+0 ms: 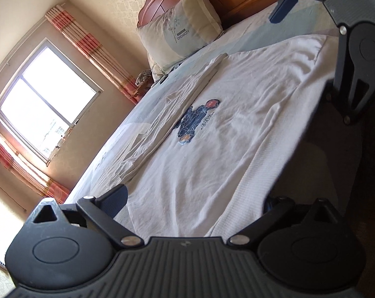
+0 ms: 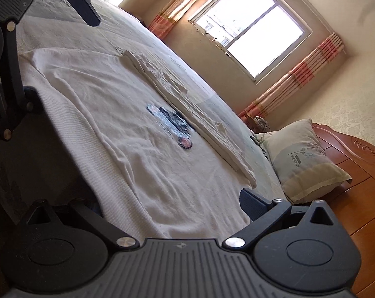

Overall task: Fold clothes
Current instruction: 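Roll both open grippers and lower them toward the sweatshirt hem edge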

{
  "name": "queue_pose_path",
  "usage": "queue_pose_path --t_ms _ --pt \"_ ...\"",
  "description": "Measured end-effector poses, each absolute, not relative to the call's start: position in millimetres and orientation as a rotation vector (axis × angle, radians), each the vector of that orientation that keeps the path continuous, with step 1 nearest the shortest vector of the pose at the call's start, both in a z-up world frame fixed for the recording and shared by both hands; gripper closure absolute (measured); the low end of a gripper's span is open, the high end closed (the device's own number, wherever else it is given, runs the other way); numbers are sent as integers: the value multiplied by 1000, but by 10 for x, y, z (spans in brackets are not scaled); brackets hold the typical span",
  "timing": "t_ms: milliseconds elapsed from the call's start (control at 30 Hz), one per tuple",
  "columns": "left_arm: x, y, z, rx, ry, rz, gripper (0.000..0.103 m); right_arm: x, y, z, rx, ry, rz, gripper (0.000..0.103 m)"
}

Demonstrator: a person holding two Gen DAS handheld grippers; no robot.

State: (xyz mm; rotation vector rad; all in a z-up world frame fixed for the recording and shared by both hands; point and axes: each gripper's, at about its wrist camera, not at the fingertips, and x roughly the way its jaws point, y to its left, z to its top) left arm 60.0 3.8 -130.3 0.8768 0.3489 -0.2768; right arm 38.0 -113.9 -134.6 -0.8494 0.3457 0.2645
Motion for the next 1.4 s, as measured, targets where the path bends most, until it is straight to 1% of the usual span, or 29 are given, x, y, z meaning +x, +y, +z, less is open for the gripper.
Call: queue_pose_path --t_ms 200,400,533,733,867,1000,1167,1400 --pt "627 101 -1314 899 361 -239 3 476 -1376 -1371 -896 360 173 0" --pt "697 -141 -1336 912 344 -299 3 455 -1132 -1385 -925 321 253 0" --pt "725 -62 -1339 928 351 -276 3 500 -1218 -1381 -927 330 233 0" --pt "732 -2 -1401 1045 337 -219 3 640 -1538 -1386 -932 388 127 0" --pt "655 -91 -1512 1198 262 -232 3 580 -1449 -1469 -1019 336 141 0" --pt "672 2 -1522 1260 245 -243 2 542 -1476 -1523 -1109 279 181 0" --pt "742 -6 -1517 1250 253 -232 2 632 -1635 -1485 -1107 314 182 0" --pt "776 -11 -1474 1181 251 -206 2 565 -1606 -1561 -1153 256 181 0"
